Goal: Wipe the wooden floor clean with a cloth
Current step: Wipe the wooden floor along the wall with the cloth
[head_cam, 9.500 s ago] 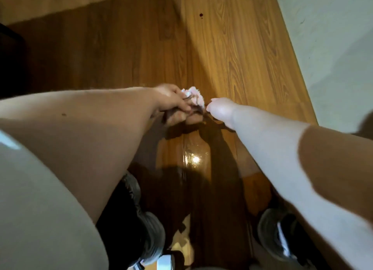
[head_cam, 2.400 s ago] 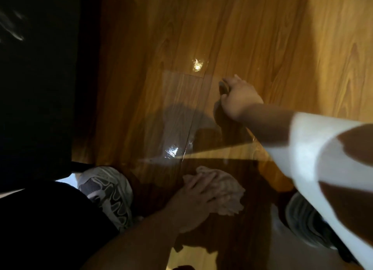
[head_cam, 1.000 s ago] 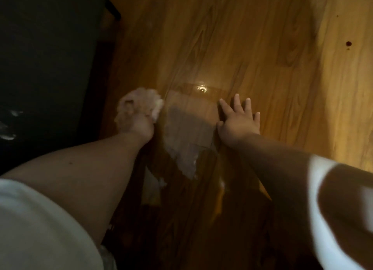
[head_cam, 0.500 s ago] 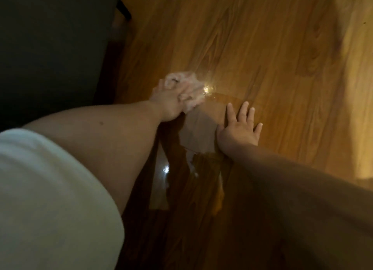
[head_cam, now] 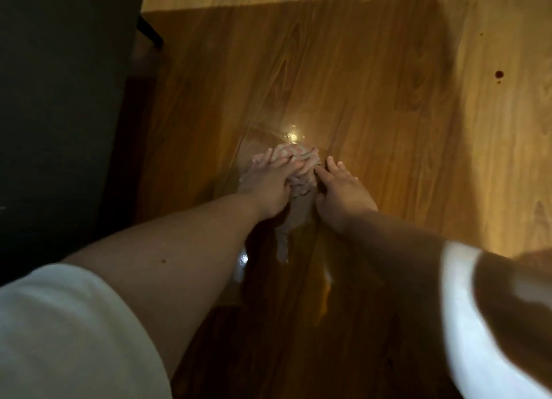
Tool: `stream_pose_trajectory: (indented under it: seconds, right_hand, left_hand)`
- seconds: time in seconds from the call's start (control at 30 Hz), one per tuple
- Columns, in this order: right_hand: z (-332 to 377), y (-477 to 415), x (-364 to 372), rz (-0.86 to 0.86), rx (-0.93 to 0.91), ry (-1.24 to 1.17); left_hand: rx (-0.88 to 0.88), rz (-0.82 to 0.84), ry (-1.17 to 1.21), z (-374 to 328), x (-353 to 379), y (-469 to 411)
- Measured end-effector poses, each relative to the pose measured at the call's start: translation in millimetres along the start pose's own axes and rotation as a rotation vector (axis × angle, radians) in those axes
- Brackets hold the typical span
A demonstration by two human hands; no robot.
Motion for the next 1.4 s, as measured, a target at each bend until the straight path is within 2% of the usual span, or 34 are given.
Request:
stream_pose_trajectory:
  seconds: [0.1, 0.23, 0.4, 0.47, 0.6, 0.67, 0.73, 0.83, 0.97, 1.07, 1.2, 1.27, 1.33, 1.4]
  right_hand:
    - [0, 14, 4, -0.098, 0.011, -0.072]
    - [8, 38, 1, -0.164, 0.027, -0.313]
    - [22, 74, -8, -0.14, 0.241, -1.093]
    - [26, 89, -14, -0.132, 0.191, -1.197]
    - [27, 122, -33, -0.057, 0.08, -1.059]
    - [21, 136, -40, -0.059, 0.128, -0.911]
    - [11, 147, -50, -0.108, 0.204, -0.864]
    - [-6, 164, -69, -0.162, 0.255, -0.947]
    - [-31, 189, -99, -0.181, 0.227, -1.157]
    - [-35, 192, -106, -0.196, 0.278, -1.06]
    - [-21, 179, -103, -0.22, 0.276, -0.871]
    - [-14, 178, -103, -0.207, 0.273, -0.904]
    - [-7, 183, -110, -0.174, 0.255, -0.928]
    - [-14, 186, -127, -0.233, 0.227, -0.952]
  left_hand:
    - [-0.013, -0.046, 0.202, 3, -6, 15]
    - [-0.247, -0.025, 0.436, -14, -21, 40]
    - [-0.367, 0.013, 0.787, -51, -46, 80]
    - [-0.352, 0.035, 0.969, -68, -56, 96]
    - [-0.294, 0.175, 1.062, -100, -68, 118]
    - [-0.279, 0.189, 1.075, -117, -70, 126]
    - [-0.265, 0.162, 1.091, -139, -75, 134]
    - [-0.235, 0.099, 1.16, -165, -86, 139]
    - [-0.338, 0.106, 1.175, -192, -96, 141]
    - [-0.271, 0.157, 1.222, -204, -98, 150]
    - [-0.259, 0.071, 1.254, -182, -96, 153]
    - [-0.315, 0.042, 1.291, -169, -100, 151]
    - [-0.375, -0.054, 1.225, -162, -111, 148]
    - [-0.36, -0.114, 1.183, -173, -122, 132]
Point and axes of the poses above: each hand's wrist, its own y-axis away from the middle knuckle, its own x-axis out of the palm, z = x × y, the point moved 2 cm from there along -y, towards the middle knuckle, and after that the axes turned 13 degrees about -x, right-handed, at the moved point
